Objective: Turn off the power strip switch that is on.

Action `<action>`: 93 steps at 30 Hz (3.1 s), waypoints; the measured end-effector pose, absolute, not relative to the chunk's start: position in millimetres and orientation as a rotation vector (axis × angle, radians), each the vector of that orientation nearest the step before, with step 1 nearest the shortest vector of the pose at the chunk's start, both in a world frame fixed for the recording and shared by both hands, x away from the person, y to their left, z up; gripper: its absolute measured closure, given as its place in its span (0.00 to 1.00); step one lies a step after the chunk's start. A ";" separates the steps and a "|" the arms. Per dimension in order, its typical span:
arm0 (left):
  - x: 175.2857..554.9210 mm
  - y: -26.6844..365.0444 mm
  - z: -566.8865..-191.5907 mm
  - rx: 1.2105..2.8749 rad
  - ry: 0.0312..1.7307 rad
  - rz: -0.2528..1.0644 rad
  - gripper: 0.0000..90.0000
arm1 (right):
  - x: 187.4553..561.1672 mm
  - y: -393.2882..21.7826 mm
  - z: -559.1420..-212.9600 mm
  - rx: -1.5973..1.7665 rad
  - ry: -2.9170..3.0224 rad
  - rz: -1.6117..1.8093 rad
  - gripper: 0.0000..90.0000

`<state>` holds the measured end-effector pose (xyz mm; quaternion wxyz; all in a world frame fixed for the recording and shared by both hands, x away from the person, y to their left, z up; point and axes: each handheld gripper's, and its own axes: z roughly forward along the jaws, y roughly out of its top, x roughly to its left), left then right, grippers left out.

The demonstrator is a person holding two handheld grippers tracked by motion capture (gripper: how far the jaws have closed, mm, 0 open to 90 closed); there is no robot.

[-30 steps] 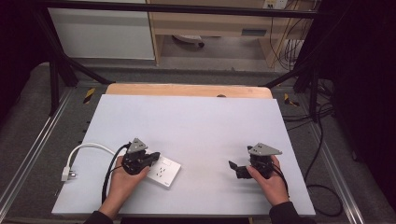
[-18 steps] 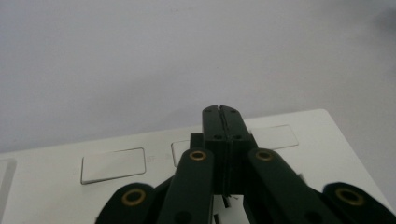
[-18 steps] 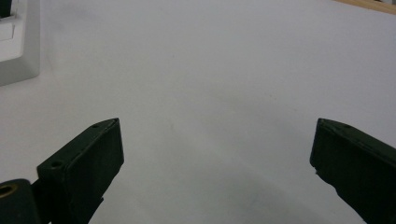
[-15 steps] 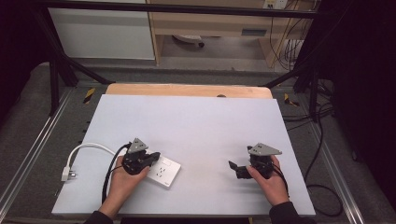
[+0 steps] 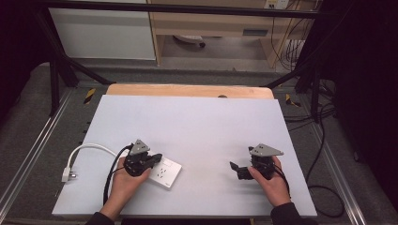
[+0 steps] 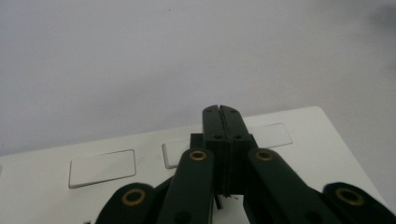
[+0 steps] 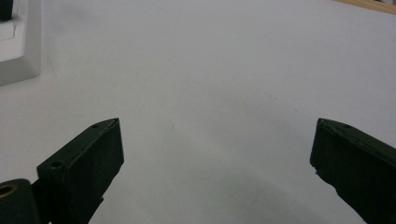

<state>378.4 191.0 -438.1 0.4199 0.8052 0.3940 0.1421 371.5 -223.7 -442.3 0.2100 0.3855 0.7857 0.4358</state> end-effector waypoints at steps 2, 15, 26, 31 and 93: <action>378.5 191.3 -438.3 2.016 0.986 0.355 1.00 | 371.5 -223.8 -442.3 1.072 2.184 1.211 0.04; 379.9 196.2 -438.5 2.005 1.001 0.366 1.00 | 371.3 -224.1 -441.9 1.070 2.184 1.214 0.04; 380.9 200.0 -437.8 1.999 1.019 0.390 1.00 | 371.1 -224.1 -441.9 1.069 2.188 1.212 0.04; 380.3 199.6 -437.5 1.995 1.017 0.393 1.00 | 371.0 -224.4 -441.7 1.072 2.187 1.214 0.04; 377.2 201.5 -424.2 1.827 0.982 0.398 0.42 | 370.3 -223.9 -441.6 1.060 2.201 1.205 0.04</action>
